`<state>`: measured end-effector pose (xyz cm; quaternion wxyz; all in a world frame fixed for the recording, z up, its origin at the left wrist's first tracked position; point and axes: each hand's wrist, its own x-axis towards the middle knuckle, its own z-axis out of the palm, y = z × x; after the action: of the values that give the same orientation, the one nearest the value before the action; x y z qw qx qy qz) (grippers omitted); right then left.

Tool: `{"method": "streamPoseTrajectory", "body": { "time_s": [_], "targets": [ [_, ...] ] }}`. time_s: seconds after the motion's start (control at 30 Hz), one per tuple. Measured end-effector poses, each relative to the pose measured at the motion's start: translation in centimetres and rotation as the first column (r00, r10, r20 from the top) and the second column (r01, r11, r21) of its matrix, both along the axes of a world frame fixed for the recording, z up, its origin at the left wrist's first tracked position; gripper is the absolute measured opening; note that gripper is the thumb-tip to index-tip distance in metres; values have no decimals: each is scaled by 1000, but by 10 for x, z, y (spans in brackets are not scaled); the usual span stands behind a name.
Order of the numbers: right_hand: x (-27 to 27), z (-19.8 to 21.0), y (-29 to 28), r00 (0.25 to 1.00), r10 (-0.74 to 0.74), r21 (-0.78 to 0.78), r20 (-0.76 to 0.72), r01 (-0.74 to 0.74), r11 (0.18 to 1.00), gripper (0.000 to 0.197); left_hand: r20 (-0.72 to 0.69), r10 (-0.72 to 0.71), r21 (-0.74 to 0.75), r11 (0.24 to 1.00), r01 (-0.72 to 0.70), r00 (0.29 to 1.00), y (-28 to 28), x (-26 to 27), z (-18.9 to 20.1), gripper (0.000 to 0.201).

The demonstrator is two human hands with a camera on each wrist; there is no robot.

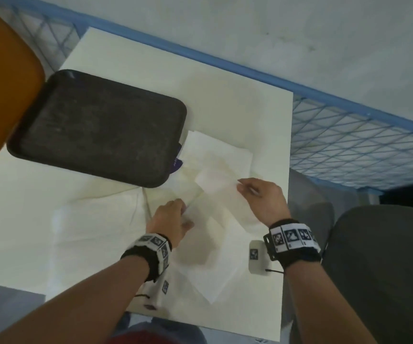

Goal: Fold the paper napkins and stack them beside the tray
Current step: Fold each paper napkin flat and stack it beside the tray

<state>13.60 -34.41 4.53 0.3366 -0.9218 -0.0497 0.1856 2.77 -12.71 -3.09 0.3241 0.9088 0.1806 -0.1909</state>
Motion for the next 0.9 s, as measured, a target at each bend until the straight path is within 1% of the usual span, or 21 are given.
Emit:
{"method": "streamPoseTrajectory", "body": {
  "time_s": [0.13,0.2,0.27,0.33,0.4,0.43,0.5,0.53,0.57,0.6,0.67,0.7,0.77,0.8,0.87,0.9],
  "targets": [
    [60,7,17,997,71,-19,-11,-72,997,18,-71,75,-72,994,-80,995,0,3,1,22],
    [85,1,29,992,124,-50,-15,-125,991,20,-68,113,-97,988,-119,991,2,3,3,19],
    [107,-8,42,989,149,-42,-22,-149,988,20,-65,134,-106,985,-140,989,4,4,6,19],
    [125,-20,55,985,170,-77,-2,-170,983,19,-84,144,-96,984,-152,986,5,4,10,17],
    [139,-34,67,982,185,-150,33,-178,972,20,-84,142,-70,986,-148,986,7,3,14,13],
    [144,-41,72,978,203,-220,51,-187,957,21,-76,136,-56,989,-140,988,8,1,16,12],
    [148,-51,79,958,268,-389,99,-211,897,27,-49,127,-70,989,-130,991,11,0,21,10],
    [148,-53,81,949,285,-419,134,-206,884,30,-28,129,-94,987,-131,991,13,1,24,9],
    [146,-53,80,942,283,-394,179,-195,898,31,-5,135,-116,984,-135,991,16,2,27,8],
    [139,-51,78,938,261,-319,229,-181,930,32,26,143,-129,982,-139,989,19,3,31,9],
    [116,-40,67,948,144,-76,284,-128,989,30,103,154,-157,978,-137,983,26,7,42,13],
    [99,-32,60,965,56,41,257,-69,997,24,132,162,-185,973,-136,978,30,9,48,14],
    [60,-18,44,987,-126,218,100,102,971,11,167,174,-280,952,-123,970,41,14,62,18],
    [41,-15,36,980,-197,271,6,188,944,10,191,177,-328,939,-107,965,45,16,70,22],
    [4,-22,20,942,-298,354,-154,334,873,19,225,189,-427,901,-78,956,52,20,84,22],
    [-13,-30,14,914,-328,413,-237,400,818,27,224,215,-509,857,-74,951,53,21,90,21]
  ]
}}
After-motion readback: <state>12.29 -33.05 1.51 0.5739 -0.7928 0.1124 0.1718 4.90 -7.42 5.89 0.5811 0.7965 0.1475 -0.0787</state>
